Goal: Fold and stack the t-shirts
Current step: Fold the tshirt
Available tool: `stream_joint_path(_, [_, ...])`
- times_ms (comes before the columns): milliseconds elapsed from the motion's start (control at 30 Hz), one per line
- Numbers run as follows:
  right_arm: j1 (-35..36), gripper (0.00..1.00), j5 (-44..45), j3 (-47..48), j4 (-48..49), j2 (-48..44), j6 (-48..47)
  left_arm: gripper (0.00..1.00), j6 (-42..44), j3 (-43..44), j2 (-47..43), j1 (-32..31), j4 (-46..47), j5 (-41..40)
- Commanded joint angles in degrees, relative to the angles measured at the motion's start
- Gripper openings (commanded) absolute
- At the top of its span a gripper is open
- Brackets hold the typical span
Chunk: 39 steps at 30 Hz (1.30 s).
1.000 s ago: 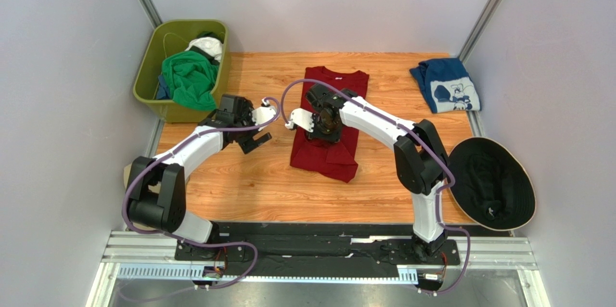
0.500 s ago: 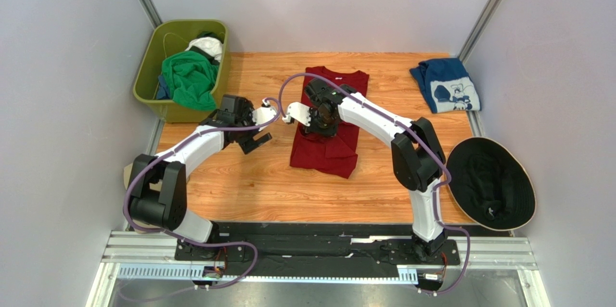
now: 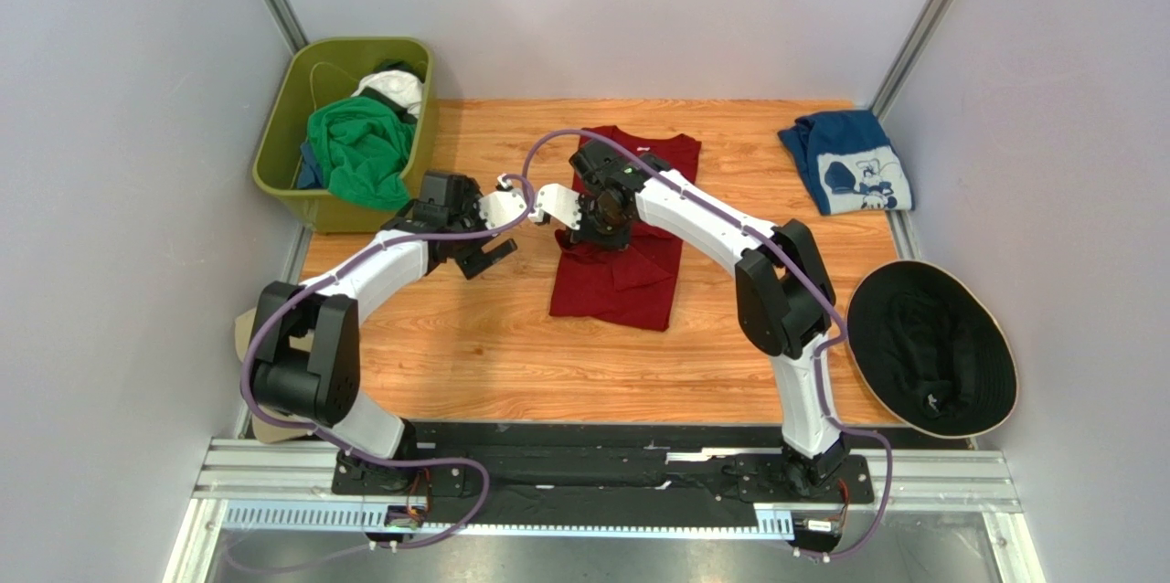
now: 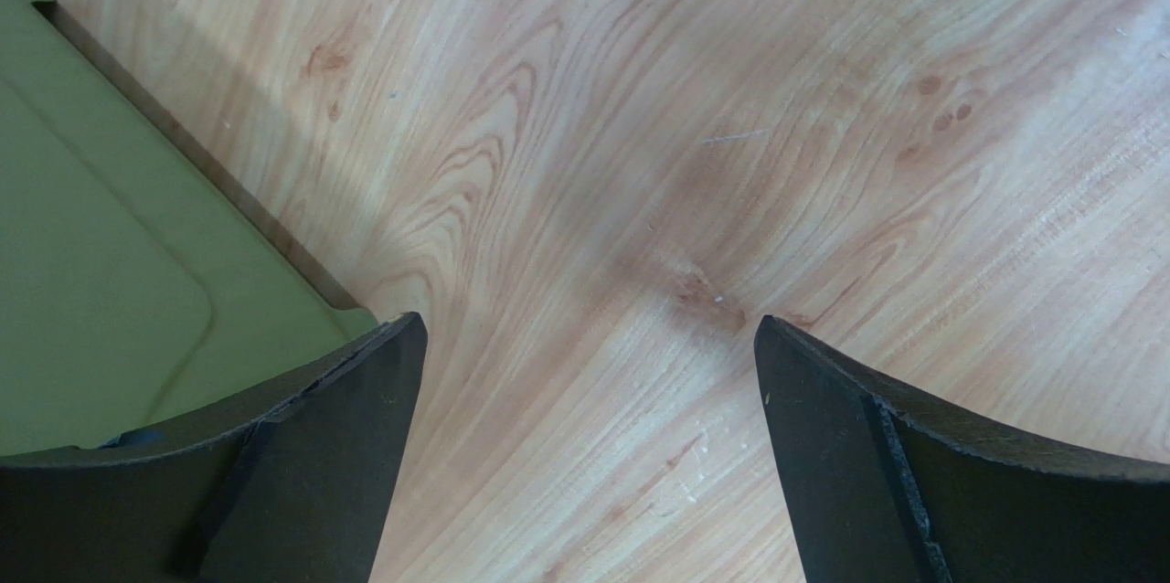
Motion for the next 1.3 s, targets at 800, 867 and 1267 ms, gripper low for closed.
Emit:
stream_joint_path(800, [-5.0,0.57,11.6,0.8,12.4,4.4,-0.7,0.99,-1.2,0.4,-1.2,1.7,4.0,0.3])
stream_joint_path(867, [-5.4,0.57,13.9,1.1,13.4,4.4,-0.5,0.99,-1.2,0.2,-1.4,1.7,4.1,0.2])
stream_joint_path(1267, [-6.1,0.57,16.0,-6.3,13.7,-5.3,3.4,0.99,-2.3,0.2,-3.6,1.7,4.1,1.0])
